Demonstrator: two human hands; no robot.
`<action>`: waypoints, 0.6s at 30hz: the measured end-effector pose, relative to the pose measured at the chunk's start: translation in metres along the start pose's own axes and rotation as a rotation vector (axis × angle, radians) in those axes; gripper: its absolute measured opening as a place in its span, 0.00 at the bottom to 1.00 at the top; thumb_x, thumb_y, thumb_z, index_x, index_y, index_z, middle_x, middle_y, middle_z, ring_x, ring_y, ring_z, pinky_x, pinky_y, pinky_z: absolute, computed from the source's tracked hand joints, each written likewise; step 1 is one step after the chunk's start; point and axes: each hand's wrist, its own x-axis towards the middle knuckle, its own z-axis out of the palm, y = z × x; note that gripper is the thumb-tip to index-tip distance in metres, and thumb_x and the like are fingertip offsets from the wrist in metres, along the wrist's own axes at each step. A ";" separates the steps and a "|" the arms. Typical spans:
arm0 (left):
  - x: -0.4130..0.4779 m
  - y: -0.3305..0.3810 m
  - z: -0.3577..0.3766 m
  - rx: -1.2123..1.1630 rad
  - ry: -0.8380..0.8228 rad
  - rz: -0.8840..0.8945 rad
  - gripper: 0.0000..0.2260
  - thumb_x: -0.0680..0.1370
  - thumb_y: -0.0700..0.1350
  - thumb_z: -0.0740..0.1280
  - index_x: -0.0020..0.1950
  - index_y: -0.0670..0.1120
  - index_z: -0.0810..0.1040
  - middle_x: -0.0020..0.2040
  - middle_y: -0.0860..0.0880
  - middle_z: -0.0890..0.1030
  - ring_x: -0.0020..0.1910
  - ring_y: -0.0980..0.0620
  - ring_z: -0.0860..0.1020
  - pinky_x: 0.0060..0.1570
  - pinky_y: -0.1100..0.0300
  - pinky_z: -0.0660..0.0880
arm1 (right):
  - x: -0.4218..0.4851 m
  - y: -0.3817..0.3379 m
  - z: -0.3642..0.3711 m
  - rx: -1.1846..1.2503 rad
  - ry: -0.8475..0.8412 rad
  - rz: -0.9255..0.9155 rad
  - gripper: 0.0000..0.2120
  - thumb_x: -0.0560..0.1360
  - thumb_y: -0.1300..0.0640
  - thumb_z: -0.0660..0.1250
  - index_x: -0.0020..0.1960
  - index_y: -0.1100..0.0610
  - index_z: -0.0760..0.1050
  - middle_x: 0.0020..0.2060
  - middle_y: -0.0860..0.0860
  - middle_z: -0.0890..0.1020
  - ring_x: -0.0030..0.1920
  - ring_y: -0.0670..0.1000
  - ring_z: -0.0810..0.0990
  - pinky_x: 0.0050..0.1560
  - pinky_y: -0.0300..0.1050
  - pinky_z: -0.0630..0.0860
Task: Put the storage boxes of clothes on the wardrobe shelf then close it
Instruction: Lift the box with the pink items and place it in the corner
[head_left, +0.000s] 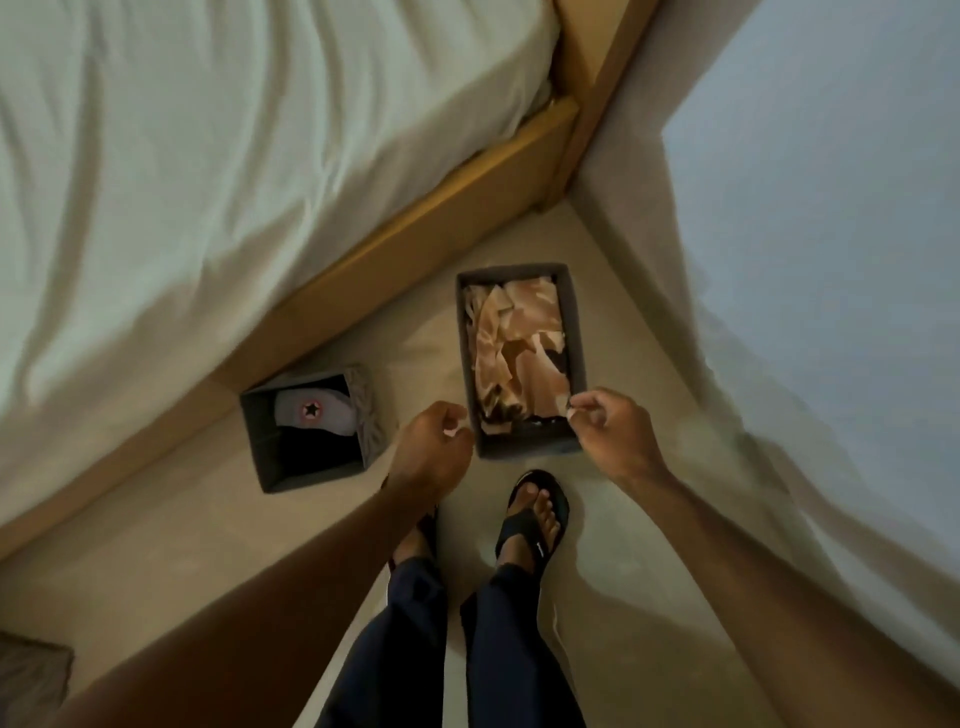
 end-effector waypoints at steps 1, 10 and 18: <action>0.018 -0.005 0.007 0.032 -0.009 -0.004 0.15 0.77 0.46 0.65 0.65 0.49 0.75 0.62 0.48 0.77 0.55 0.51 0.76 0.55 0.51 0.78 | 0.016 0.008 0.007 -0.049 0.006 -0.010 0.08 0.75 0.54 0.68 0.53 0.53 0.79 0.50 0.49 0.80 0.48 0.46 0.78 0.44 0.34 0.71; 0.114 -0.020 0.046 0.095 -0.221 0.045 0.17 0.80 0.49 0.64 0.69 0.50 0.71 0.64 0.47 0.75 0.53 0.53 0.71 0.51 0.58 0.69 | 0.111 0.038 0.051 -0.279 -0.070 -0.001 0.26 0.74 0.54 0.62 0.71 0.45 0.67 0.64 0.55 0.72 0.56 0.59 0.77 0.54 0.54 0.78; 0.052 -0.018 0.008 0.224 -0.243 0.025 0.18 0.77 0.51 0.66 0.65 0.50 0.75 0.60 0.46 0.80 0.52 0.50 0.76 0.56 0.52 0.77 | 0.039 0.021 0.036 -0.290 -0.097 0.044 0.19 0.78 0.56 0.60 0.69 0.54 0.71 0.60 0.56 0.78 0.54 0.58 0.79 0.48 0.44 0.72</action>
